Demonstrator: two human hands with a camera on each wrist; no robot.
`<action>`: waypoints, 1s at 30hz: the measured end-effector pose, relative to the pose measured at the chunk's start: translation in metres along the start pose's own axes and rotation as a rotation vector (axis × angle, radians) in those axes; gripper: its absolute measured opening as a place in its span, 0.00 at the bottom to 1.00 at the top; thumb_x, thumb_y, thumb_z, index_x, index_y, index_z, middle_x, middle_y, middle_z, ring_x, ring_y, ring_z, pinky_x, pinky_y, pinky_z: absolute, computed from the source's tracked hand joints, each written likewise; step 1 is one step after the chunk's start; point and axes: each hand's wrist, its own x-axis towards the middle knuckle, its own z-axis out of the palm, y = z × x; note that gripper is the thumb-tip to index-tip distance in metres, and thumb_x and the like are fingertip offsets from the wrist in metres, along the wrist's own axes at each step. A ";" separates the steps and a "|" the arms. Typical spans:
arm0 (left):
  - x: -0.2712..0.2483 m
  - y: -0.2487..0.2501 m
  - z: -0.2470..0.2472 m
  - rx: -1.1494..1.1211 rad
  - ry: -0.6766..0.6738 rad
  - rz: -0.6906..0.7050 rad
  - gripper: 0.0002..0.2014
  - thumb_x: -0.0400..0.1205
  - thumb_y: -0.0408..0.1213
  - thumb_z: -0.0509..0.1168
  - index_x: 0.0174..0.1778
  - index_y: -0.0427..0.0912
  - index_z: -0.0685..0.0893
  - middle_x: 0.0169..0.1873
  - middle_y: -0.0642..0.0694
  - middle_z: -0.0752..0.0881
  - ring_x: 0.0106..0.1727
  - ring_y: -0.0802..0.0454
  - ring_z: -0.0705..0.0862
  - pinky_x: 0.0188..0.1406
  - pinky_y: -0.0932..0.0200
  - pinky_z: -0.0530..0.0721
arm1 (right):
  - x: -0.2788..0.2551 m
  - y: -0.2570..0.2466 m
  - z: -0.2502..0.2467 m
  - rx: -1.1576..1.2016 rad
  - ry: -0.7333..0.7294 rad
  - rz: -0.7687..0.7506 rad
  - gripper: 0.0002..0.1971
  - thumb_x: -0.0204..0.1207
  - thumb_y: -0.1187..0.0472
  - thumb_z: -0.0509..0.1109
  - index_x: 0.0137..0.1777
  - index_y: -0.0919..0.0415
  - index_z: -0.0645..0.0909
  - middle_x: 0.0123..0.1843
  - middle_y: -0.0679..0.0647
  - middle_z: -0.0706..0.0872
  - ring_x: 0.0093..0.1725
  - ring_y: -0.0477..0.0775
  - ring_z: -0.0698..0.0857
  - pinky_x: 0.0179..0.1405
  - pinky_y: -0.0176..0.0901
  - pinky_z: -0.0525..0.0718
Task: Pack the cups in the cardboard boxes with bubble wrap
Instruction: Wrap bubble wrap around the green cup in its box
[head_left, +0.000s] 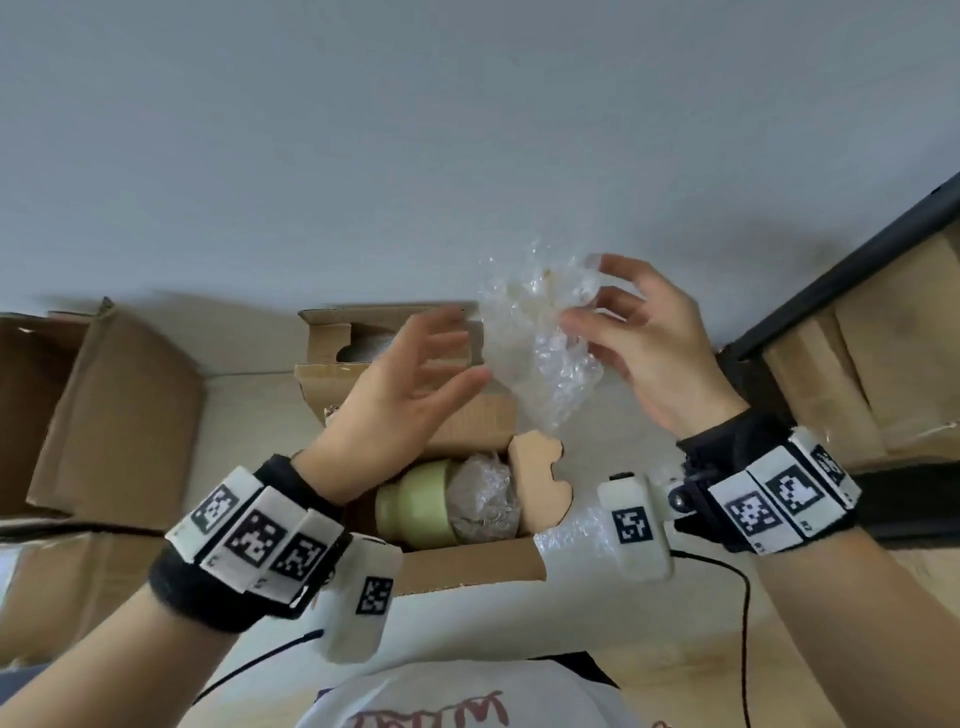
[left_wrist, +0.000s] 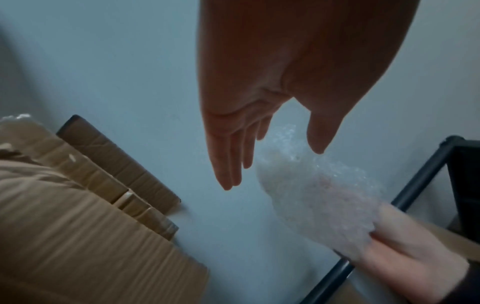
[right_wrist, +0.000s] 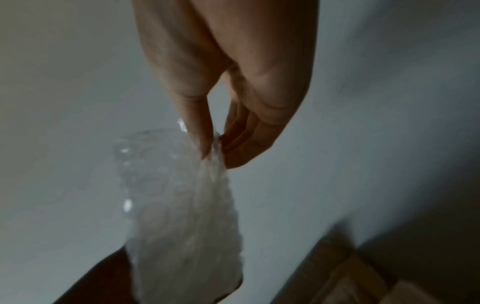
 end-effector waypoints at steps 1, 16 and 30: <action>0.002 0.002 -0.002 -0.057 0.016 -0.022 0.29 0.69 0.56 0.68 0.67 0.60 0.71 0.60 0.56 0.83 0.54 0.63 0.86 0.54 0.64 0.85 | -0.002 0.002 0.008 0.017 -0.048 0.019 0.19 0.70 0.72 0.75 0.59 0.56 0.82 0.41 0.54 0.89 0.43 0.53 0.88 0.41 0.40 0.86; -0.042 -0.022 -0.055 -0.115 0.165 0.150 0.19 0.70 0.12 0.68 0.43 0.41 0.89 0.43 0.38 0.83 0.46 0.52 0.83 0.49 0.63 0.84 | -0.015 0.017 0.060 0.067 -0.518 0.275 0.15 0.80 0.63 0.55 0.48 0.63 0.85 0.64 0.71 0.81 0.61 0.66 0.81 0.56 0.62 0.78; -0.074 -0.077 -0.066 0.067 0.252 0.146 0.24 0.76 0.16 0.61 0.55 0.49 0.88 0.47 0.45 0.82 0.50 0.58 0.83 0.49 0.68 0.82 | -0.010 0.042 0.112 -0.826 -0.658 0.023 0.19 0.70 0.56 0.78 0.61 0.52 0.83 0.56 0.43 0.86 0.47 0.28 0.83 0.49 0.28 0.79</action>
